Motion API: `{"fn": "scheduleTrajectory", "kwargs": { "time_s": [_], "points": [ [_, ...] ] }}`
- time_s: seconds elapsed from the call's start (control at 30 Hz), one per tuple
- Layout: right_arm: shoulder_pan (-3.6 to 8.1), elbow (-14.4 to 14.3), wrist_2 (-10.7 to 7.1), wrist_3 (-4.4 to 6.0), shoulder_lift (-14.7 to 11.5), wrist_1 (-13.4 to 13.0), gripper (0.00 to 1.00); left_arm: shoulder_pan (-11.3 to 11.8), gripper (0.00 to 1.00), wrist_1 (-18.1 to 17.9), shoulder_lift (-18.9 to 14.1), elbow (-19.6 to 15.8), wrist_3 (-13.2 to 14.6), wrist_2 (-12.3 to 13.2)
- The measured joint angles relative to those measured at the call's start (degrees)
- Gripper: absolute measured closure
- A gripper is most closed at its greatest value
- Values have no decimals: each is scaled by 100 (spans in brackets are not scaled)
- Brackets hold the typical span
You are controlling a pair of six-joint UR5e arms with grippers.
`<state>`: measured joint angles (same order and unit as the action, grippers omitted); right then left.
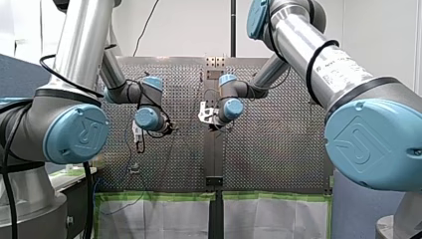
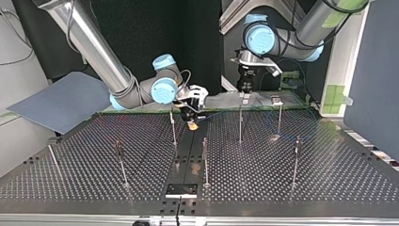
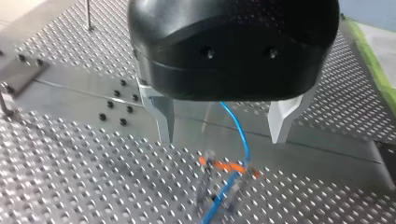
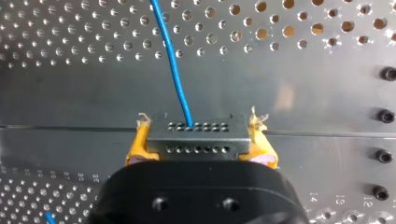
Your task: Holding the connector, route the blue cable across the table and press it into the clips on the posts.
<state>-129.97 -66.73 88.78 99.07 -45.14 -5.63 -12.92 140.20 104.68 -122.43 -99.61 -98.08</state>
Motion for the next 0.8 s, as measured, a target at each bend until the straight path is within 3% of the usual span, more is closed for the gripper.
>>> {"fn": "scheduleTrajectory", "kwargs": {
  "time_s": [0.2, 0.47, 0.8],
  "points": [
    [19, 0, 0, 7, 0, 7, 100, -314, 0, -72, 105, 119, -99, -227],
    [54, -2, 0, 8, 0, 17, 100, -738, 0, -9, 495, 592, -180, -417],
    [95, -1, -2, -15, -1, 104, 100, -840, 0, 237, 748, 1125, -268, -528]
  ]
}}
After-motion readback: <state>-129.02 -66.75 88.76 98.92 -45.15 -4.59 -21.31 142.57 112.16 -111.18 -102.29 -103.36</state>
